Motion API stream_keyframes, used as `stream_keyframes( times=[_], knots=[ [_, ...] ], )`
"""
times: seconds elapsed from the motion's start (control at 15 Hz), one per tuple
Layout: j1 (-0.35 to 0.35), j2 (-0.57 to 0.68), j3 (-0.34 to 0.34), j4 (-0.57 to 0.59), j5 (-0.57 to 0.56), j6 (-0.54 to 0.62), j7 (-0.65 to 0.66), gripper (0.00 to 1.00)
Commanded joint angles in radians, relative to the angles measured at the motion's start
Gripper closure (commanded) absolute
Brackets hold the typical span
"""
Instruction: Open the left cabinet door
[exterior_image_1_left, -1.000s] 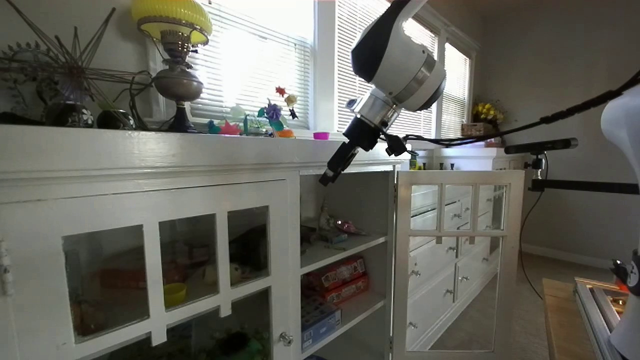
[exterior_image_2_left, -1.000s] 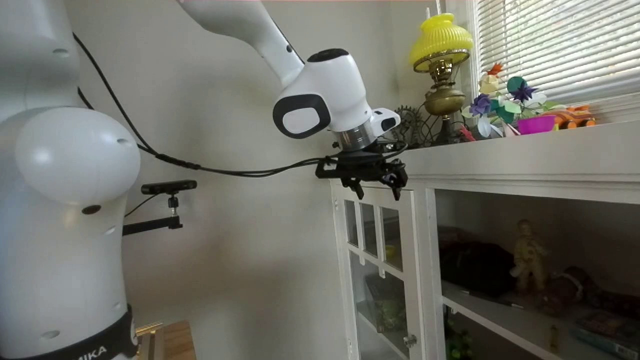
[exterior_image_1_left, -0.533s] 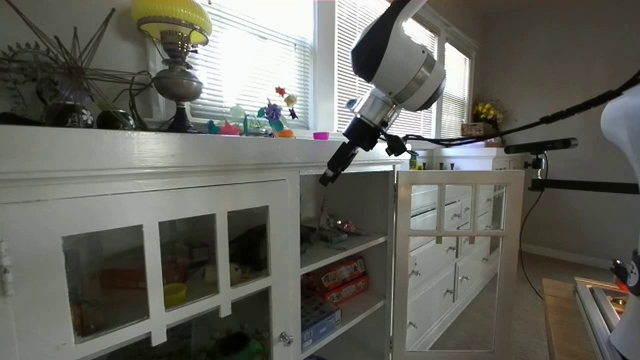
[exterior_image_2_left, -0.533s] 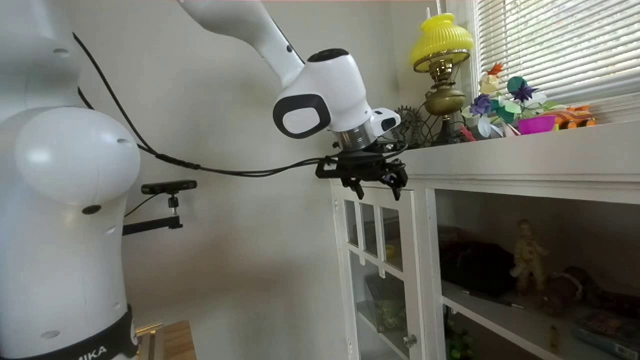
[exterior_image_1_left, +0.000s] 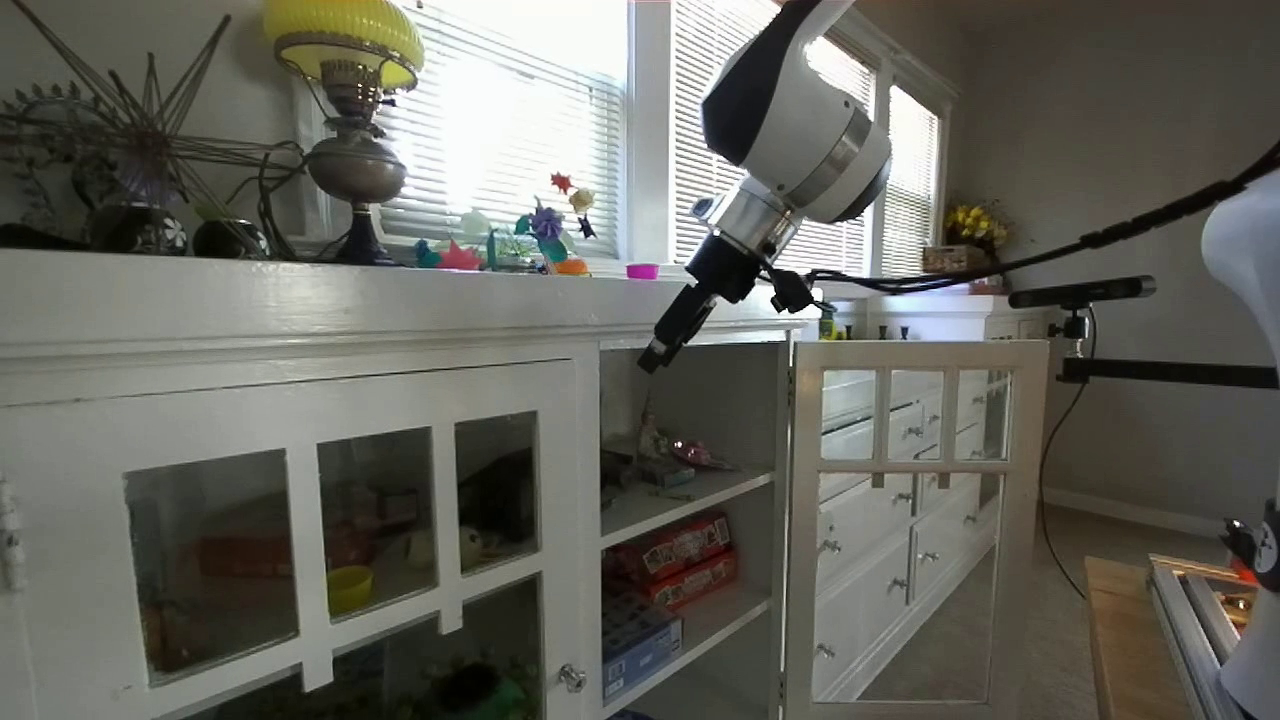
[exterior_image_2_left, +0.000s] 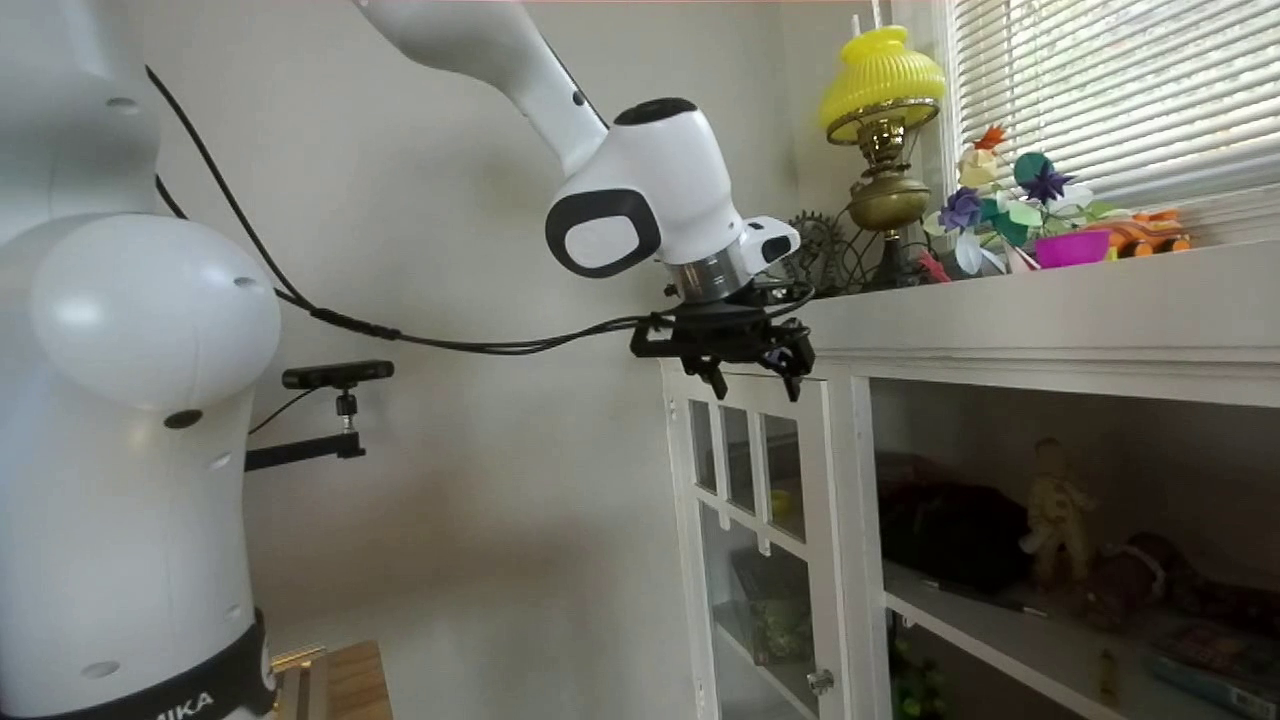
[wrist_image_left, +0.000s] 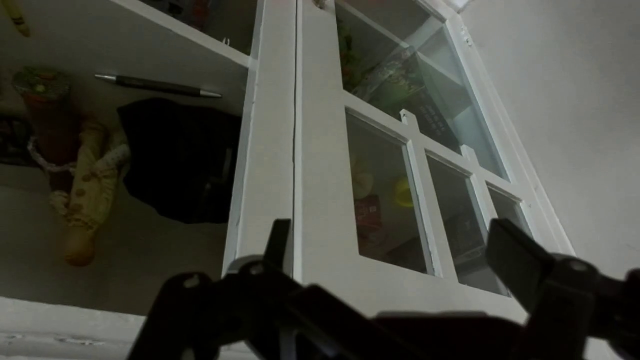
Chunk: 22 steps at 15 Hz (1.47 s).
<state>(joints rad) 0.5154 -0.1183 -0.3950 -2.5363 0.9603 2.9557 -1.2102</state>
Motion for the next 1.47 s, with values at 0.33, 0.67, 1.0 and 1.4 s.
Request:
stream_keyframes(
  times=[0.33,0.67,1.0,1.4],
  knots=[
    [0.033,0.02,-0.027,0.026,0.213,0.042,-0.233,0.0],
    [0.029,0.051,-0.057,0.091,0.468,-0.036,-0.547,0.0],
    [0.0,0.16,-0.09,0.16,0.711,-0.196,-0.839,0.0],
    [-0.029,0.296,-0.099,0.205,0.822,-0.346,-0.999,0.0]
  ],
)
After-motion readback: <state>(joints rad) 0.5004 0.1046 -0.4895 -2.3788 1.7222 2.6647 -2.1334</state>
